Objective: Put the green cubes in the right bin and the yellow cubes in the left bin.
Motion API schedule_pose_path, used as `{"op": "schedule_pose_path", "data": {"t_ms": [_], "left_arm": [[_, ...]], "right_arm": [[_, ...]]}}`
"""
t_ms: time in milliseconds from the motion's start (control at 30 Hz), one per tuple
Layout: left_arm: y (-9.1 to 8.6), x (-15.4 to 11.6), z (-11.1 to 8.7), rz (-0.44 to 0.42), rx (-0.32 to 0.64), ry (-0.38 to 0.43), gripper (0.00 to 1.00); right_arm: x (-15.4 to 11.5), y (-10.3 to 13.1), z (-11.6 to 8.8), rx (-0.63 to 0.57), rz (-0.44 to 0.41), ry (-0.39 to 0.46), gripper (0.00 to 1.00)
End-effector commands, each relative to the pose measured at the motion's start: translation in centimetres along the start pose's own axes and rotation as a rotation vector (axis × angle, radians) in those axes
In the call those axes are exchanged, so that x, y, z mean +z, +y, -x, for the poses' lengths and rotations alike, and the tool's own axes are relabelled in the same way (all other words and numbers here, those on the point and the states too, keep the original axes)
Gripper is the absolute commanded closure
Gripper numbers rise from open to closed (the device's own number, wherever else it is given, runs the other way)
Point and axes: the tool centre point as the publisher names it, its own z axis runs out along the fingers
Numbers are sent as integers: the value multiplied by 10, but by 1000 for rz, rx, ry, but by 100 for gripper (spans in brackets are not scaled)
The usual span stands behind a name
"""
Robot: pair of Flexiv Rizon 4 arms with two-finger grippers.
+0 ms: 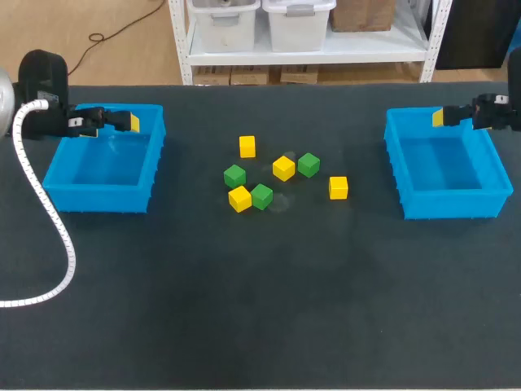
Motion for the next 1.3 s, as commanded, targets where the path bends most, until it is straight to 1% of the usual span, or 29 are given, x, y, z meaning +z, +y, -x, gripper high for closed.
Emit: {"op": "schedule_pose_path", "data": {"t_ms": [33,1233,1300], "left_arm": [[2,0,-1,-9,2,-6,0],[2,0,-1,-9,2,-6,0],[2,0,-1,-9,2,-6,0]], "right_arm": [[1,-1,0,-1,4,0,0],[1,-1,0,-1,4,0,0],[6,2,14,-26,-7,25,0]]}}
